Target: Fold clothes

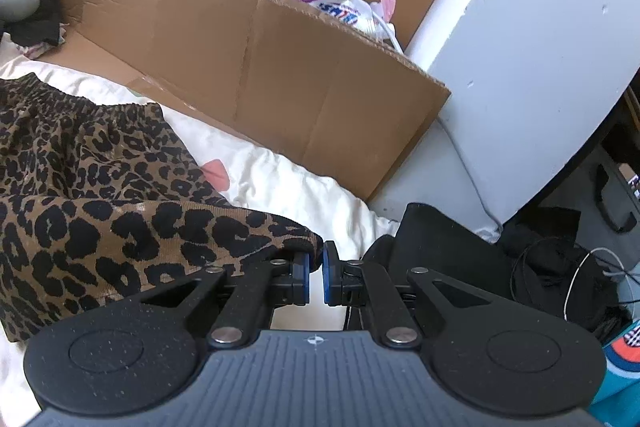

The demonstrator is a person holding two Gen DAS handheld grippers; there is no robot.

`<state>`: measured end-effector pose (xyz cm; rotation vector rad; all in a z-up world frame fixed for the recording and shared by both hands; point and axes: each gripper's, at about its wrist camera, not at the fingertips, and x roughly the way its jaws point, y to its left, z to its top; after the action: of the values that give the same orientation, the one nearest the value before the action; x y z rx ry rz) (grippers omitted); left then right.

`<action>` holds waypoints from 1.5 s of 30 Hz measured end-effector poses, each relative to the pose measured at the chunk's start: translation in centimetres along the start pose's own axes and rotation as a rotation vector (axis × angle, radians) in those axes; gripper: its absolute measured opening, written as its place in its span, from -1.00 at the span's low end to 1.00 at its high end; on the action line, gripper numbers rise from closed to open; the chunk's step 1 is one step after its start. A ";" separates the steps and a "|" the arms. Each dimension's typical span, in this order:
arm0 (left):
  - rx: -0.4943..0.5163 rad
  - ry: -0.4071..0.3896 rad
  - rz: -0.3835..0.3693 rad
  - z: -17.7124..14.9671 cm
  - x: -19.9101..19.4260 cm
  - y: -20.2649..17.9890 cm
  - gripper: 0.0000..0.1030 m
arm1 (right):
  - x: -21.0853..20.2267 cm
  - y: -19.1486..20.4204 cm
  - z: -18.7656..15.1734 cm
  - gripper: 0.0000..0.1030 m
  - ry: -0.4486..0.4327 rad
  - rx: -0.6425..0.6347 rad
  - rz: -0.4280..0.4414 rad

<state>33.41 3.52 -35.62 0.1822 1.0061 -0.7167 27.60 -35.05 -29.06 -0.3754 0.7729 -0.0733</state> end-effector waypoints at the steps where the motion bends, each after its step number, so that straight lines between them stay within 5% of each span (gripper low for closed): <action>1: -0.001 -0.010 -0.015 0.3 -1.0 0.3 -0.95 | -0.3 0.1 0.0 -0.92 -0.005 -0.010 0.001; 12: -0.037 -0.136 -0.067 3.3 -8.6 2.3 -0.96 | -5.1 -0.1 1.5 -0.92 -0.083 -0.050 0.037; 22: -0.181 -0.196 -0.073 3.4 -10.8 6.5 -0.96 | -7.3 -0.5 3.5 -0.92 -0.099 -0.022 0.078; 39: -0.186 -0.041 0.079 4.2 1.0 9.4 -0.94 | 3.7 0.4 -1.3 -0.92 0.058 0.015 0.072; 45: -0.174 -0.028 0.110 4.8 1.0 8.7 -0.77 | 6.7 0.8 -2.5 -0.92 0.094 0.011 0.087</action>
<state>42.62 7.49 -35.37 0.0748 1.0183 -0.5275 30.63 -36.42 -35.51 -0.3290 0.8807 -0.0141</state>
